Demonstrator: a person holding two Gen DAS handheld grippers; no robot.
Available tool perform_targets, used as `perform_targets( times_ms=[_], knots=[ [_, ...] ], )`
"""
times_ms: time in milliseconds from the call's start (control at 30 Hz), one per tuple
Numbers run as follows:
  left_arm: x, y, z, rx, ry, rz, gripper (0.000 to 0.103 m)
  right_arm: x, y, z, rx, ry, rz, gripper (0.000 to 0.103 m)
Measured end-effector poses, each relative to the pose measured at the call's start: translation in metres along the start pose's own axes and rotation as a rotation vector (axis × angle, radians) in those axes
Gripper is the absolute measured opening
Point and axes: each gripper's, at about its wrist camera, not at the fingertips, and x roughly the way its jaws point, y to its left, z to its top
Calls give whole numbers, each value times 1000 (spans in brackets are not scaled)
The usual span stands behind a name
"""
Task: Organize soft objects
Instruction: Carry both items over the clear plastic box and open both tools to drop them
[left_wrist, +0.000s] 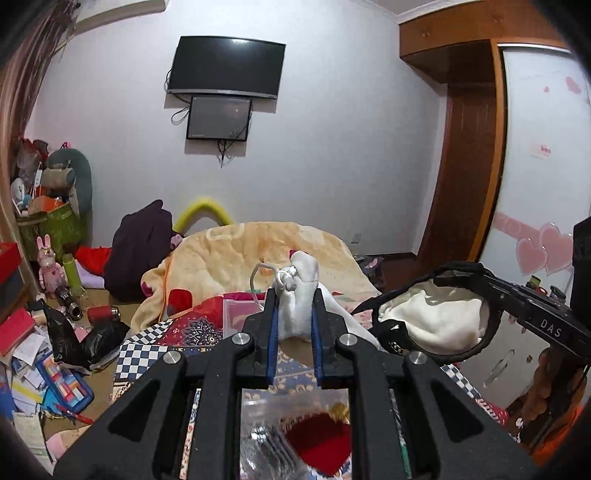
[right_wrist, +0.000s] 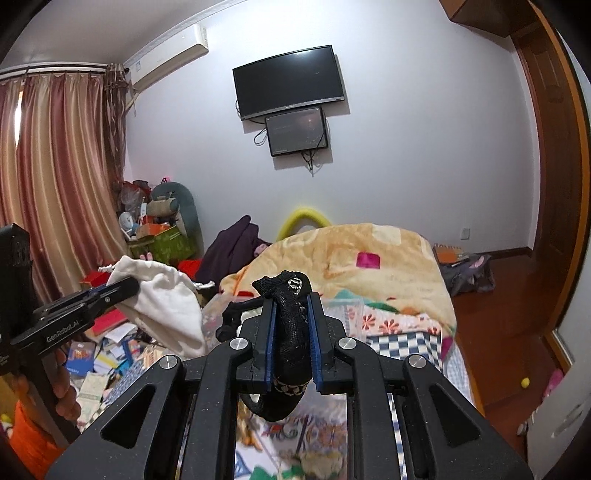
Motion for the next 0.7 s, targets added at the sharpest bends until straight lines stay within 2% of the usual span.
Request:
perform_targets(
  times_ms=[167, 267, 533, 633, 700],
  knots=[
    [31, 13, 1, -37, 40, 9, 15, 24, 1, 4, 3, 28, -11, 14],
    [55, 19, -3, -48, 91, 17, 15, 42, -1, 3, 1, 63, -20, 14],
    [109, 18, -28, 3, 249, 32, 15, 84, -1, -15, -37, 205, -38, 14],
    [123, 12, -36, 42, 311, 54, 15, 93, 0, -22, -54, 254, -38, 14],
    [128, 11, -40, 45, 347, 42, 15, 99, 0, -23, -64, 282, -38, 14]
  ],
)
